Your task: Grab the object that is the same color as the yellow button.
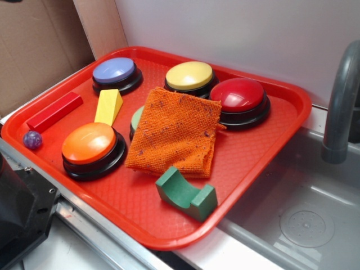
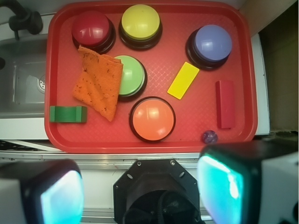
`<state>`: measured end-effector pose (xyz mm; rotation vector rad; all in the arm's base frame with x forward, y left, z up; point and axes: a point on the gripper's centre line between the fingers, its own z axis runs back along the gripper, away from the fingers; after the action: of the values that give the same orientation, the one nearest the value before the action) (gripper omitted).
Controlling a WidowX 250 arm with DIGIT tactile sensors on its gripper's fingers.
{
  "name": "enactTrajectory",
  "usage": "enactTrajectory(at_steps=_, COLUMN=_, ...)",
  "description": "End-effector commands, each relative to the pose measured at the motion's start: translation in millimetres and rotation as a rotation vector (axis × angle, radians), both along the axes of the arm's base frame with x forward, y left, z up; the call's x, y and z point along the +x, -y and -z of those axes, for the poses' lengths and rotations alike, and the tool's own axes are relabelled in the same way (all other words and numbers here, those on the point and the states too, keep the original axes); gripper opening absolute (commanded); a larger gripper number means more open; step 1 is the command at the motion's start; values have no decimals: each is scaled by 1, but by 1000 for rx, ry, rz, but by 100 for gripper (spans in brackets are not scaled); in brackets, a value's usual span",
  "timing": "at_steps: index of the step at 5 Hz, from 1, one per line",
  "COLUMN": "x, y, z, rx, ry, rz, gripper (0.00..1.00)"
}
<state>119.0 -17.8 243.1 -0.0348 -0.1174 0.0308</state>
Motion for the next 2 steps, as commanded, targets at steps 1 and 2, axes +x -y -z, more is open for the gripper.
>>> enactTrajectory(at_steps=1, x=0, y=0, z=0, rx=0, ry=0, rz=0, gripper=100)
enactTrajectory(at_steps=2, x=12, y=-13, z=18, rx=-8, ry=-11, rz=-103, gripper=100)
